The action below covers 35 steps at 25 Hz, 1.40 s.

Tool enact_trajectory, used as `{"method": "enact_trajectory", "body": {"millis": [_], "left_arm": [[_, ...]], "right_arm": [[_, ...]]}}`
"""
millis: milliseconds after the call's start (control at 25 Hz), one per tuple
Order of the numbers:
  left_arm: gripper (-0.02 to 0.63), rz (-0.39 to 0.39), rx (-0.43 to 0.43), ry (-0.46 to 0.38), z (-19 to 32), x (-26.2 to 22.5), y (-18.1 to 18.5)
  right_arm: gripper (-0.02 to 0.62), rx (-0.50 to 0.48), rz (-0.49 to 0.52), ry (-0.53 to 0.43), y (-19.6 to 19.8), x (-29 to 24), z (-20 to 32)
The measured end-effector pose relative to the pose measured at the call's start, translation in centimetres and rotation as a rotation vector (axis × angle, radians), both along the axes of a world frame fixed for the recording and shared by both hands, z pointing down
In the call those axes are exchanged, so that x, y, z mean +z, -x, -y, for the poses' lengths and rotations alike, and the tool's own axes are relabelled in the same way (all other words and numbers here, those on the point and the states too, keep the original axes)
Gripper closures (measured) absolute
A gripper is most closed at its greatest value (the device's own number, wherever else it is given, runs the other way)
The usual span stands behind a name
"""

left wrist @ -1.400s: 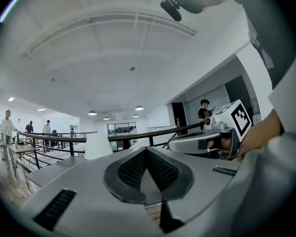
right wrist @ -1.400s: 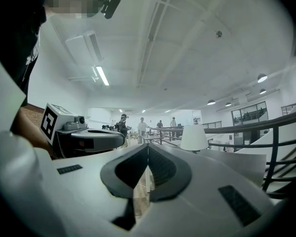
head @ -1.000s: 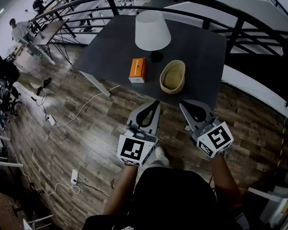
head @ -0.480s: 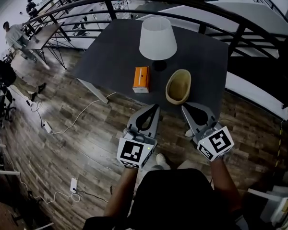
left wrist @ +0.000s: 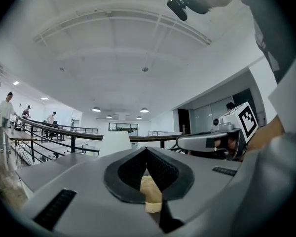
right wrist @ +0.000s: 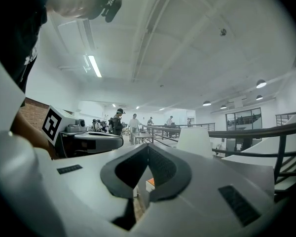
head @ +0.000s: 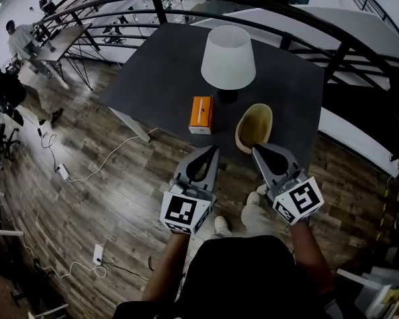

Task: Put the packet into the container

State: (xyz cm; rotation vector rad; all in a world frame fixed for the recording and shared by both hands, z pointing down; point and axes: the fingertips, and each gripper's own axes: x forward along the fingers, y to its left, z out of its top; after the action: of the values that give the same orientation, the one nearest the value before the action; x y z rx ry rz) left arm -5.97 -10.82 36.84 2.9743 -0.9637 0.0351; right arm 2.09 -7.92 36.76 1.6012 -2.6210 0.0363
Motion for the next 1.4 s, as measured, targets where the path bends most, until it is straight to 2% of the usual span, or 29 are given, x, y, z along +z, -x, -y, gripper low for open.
{"method": "enact_trajectory", "body": {"millis": [360, 720, 1200, 1400], "left_arm": [[0.6, 0.031, -0.069, -0.004, 4.2, 0.1, -2.1], [0.6, 0.042, -0.184, 0.013, 7.5, 0.7, -4.1], [0.6, 0.089, -0.361, 0.04, 8.6, 2.0, -4.4], [0.598, 0.102, -0.419, 0.075, 8.6, 3.0, -4.1]], "right_arm": [[0.591, -0.074, 0.03, -0.01, -2.1, 0.0, 5.1], [0.591, -0.176, 0.049, -0.001, -4.6, 0.7, 9.1], [0.591, -0.34, 0.098, 0.021, -5.0, 2.3, 11.4], [0.591, -0.373, 0.121, 0.048, -5.1, 3.2, 12.1]]}}
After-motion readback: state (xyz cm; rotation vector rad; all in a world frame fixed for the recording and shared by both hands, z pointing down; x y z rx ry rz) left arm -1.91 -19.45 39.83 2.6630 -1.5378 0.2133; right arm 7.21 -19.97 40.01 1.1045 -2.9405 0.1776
